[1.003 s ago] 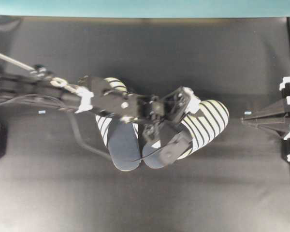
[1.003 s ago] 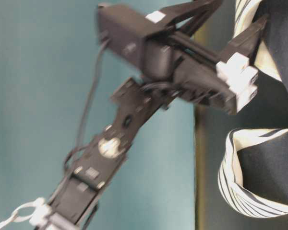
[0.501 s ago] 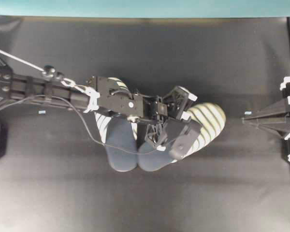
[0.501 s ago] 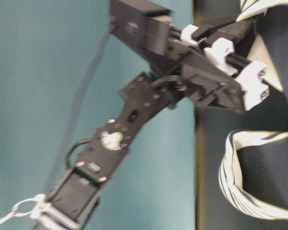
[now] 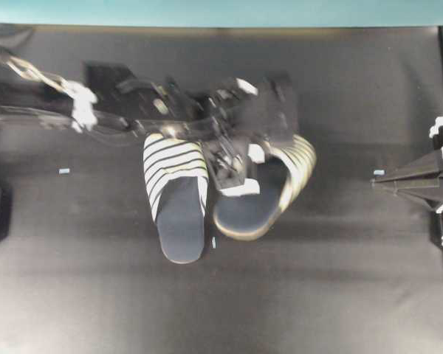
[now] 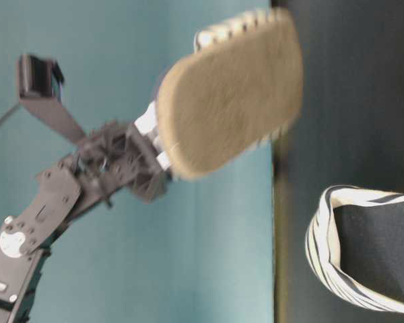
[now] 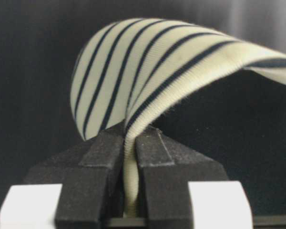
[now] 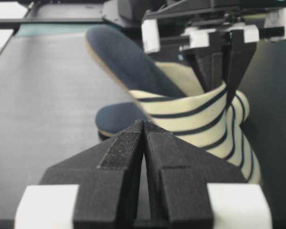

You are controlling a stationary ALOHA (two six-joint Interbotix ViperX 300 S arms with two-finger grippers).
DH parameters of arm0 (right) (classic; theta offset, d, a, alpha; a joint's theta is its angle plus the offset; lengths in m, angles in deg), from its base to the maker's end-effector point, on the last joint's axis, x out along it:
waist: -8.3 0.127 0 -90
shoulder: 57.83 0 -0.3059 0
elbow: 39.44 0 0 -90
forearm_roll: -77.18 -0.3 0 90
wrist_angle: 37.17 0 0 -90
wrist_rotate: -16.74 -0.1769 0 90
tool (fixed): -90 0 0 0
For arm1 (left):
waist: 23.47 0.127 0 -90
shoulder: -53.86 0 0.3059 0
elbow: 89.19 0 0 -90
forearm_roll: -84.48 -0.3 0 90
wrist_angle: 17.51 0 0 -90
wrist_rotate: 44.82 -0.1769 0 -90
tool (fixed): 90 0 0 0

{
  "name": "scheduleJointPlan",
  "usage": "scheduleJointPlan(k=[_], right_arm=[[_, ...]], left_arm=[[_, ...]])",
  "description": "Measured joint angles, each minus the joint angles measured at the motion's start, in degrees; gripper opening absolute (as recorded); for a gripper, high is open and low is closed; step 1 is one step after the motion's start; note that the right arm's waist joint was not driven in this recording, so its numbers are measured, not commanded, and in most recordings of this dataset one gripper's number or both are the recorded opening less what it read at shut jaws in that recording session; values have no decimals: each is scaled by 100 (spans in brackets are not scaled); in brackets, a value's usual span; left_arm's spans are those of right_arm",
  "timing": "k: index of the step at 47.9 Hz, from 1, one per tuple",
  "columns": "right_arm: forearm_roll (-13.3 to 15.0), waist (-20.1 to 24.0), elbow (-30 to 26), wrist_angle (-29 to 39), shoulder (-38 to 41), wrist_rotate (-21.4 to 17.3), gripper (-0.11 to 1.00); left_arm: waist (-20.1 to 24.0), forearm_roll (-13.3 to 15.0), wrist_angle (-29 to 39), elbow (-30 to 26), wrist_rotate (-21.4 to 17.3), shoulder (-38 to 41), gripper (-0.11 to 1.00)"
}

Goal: Arrange the slippers with the left arm.
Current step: 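Rotate the right slipper parallel beside the left slipper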

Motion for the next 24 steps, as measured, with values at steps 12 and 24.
scheduleJointPlan(k=[12,24], right_arm=[[0,9,26,0,-9,0,0],[0,9,44,0,-18,0,0]], left_arm=[[193,-26,668,-26,519,255,1],[334,-26,580,-176,510,510,1]])
